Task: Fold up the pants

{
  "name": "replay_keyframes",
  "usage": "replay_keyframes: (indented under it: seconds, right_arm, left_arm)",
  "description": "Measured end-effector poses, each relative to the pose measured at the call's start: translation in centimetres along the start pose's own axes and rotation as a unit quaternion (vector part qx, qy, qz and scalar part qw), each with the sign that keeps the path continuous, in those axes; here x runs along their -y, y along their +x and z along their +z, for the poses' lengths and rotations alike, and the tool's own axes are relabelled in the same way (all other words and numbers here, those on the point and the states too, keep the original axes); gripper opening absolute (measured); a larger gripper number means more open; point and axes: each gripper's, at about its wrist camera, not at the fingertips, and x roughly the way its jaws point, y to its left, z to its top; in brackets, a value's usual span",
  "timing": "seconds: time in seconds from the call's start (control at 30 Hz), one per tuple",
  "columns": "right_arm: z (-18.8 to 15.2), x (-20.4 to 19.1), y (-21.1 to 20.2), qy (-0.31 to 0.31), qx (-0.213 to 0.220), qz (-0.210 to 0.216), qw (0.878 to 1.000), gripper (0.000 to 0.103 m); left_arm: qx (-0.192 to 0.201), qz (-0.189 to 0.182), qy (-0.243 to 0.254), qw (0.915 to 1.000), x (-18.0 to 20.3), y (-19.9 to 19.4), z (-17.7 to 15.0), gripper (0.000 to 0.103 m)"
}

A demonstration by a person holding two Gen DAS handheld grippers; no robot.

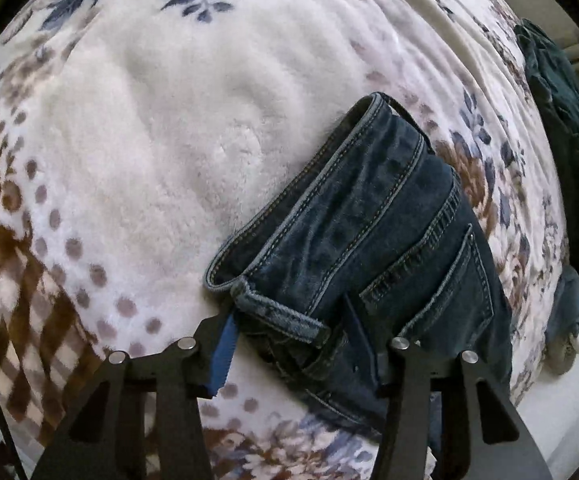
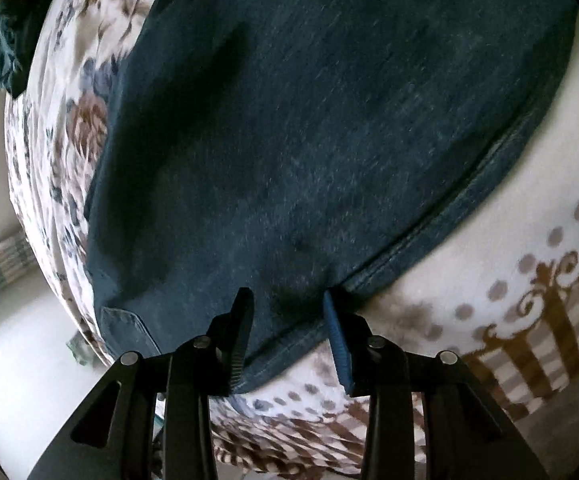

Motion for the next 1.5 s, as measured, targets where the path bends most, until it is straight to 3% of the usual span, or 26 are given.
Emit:
replay_keyframes:
  seconds: [0.13, 0.3, 0.4, 0.47, 0.73, 0.83, 0.9, 0.97, 1.0, 1.13, 1.3, 1.4, 1.5]
  right_arm:
    - [0.0, -1.5, 1.5, 0.007, -0.01, -0.015, 1.0, 0.04]
    - [-0.3, -2.6, 2.8, 0.009, -0.031, -0.019, 0.999, 0.05]
    - [-0.3, -2.6, 3.6, 0.022, -0.048, -0.01, 0.999, 0.054]
    - [-0.2, -3.1, 4.0, 0.022, -0.051, -0.014, 0.998, 0.058]
    - [-0.9, -4.4, 4.4, 0.014, -0.046, -0.007, 0.999, 0.058]
    - [-0.8, -4.4, 4.4, 0.008, -0.038, -0.014, 0.999, 0.053]
    - [-0.9, -5.1, 4.6, 0.001, -0.023, -0.032, 0.999, 0.034]
    - [-1.6, -6.5, 4.4, -0.019, -0.005, -0.05, 0.999, 0.016]
    - [-2.2, -7.3, 4.2, -0.035, 0.006, -0.06, 0.998, 0.013]
    - [-4.3, -9.1, 2.7, -0.077, 0.039, -0.074, 0.994, 0.007]
    - [-5.8, -10.0, 0.1, -0.095, 0.053, -0.05, 0.993, 0.003]
    - [-6.3, -10.1, -0.6, -0.105, 0.046, -0.047, 0.992, 0.003]
    - [-6.7, -8.6, 0.6, -0.106, 0.024, -0.054, 0.993, 0.003]
  left_arm:
    - [-0.009, -0.007, 0.016, 0.9998, -0.3, 0.3, 0.1, 0.049]
    - [-0.017, -0.007, 0.025, 0.9995, 0.0, 0.0, -0.1, 0.049]
    - [-0.025, -0.017, 0.015, 0.9994, -0.7, -0.3, -0.5, 0.051]
    - [-0.027, -0.016, 0.009, 0.9995, -1.1, -0.1, -0.6, 0.057]
    - [-0.02, -0.011, -0.019, 0.9996, -1.3, 0.5, 0.2, 0.062]
    - [-0.017, 0.006, -0.014, 0.9997, -1.0, 1.0, 0.2, 0.064]
    - [-0.004, 0.018, -0.007, 0.9998, -0.4, 1.1, 0.4, 0.058]
    - [0.016, 0.034, 0.011, 0.9992, 0.8, 0.7, 0.4, 0.037]
    - [0.023, 0.039, 0.019, 0.9988, 1.2, 0.5, 0.4, 0.034]
    - [0.05, 0.04, 0.044, 0.997, 2.1, -1.2, -0.3, 0.025]
    - [0.064, 0.02, 0.06, 0.996, 1.9, -4.4, -1.7, 0.022]
    - [0.063, 0.013, 0.058, 0.9962, 1.7, -5.5, -2.0, 0.021]
    - [0.045, 0.021, 0.05, 0.9975, 0.2, -4.0, -1.4, 0.022]
